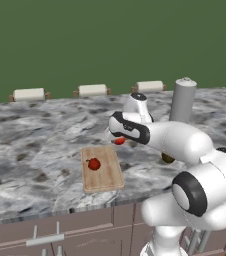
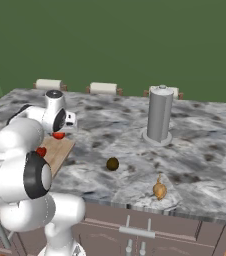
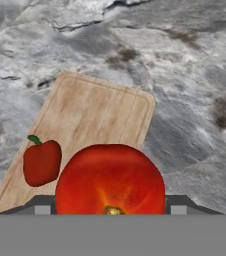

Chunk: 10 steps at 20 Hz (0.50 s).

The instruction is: Place the avocado, onion, tomato, and bell pepper on the cutting board.

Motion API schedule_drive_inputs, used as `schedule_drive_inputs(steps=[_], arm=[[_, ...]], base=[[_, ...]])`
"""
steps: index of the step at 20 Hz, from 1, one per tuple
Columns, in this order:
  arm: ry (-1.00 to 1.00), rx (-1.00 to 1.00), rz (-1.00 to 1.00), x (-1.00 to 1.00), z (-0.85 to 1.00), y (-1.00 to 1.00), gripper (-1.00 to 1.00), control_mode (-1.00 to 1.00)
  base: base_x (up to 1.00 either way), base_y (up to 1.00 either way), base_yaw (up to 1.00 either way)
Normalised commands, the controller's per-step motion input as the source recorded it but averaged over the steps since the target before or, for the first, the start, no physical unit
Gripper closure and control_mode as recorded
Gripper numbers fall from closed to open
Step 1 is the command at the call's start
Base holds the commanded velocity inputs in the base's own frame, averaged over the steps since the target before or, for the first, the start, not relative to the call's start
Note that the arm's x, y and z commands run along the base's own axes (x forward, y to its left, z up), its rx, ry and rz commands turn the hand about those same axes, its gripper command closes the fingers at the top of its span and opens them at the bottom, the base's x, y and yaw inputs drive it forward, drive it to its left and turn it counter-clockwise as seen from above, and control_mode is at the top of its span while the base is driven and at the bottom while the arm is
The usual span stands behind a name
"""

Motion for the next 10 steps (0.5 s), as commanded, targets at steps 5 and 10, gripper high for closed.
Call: schedule_drive_inputs(steps=[5,10], arm=[[0.0,0.0,0.02,0.0,-0.02,0.09,1.0,-1.0],[0.0,0.0,0.0,0.0,-0.09,0.01,1.0,-1.0]], base=[[0.0,0.0,0.0],[0.0,0.0,0.0]])
